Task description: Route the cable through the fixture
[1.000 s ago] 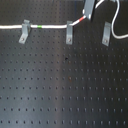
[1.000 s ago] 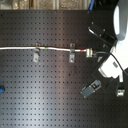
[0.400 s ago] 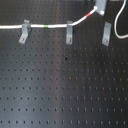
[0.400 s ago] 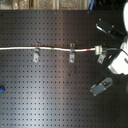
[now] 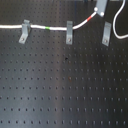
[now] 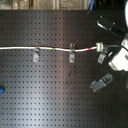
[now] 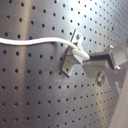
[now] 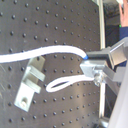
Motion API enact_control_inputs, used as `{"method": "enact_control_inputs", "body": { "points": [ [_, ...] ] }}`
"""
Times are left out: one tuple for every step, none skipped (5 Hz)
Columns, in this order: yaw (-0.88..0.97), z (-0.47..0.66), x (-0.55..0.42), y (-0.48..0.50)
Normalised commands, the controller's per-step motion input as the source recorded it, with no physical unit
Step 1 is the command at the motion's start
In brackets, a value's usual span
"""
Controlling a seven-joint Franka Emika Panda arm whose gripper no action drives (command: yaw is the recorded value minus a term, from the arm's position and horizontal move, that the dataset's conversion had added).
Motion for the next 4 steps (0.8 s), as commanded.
{"method": "enact_control_inputs", "body": {
  "points": [
    [0.33, 0.06, -0.446, -0.049],
    [0.46, 0.01, -0.456, 0.136],
    [0.49, 0.01, -0.397, 0.270],
    [0.40, 0.23, -0.359, 0.193]
  ]
}}
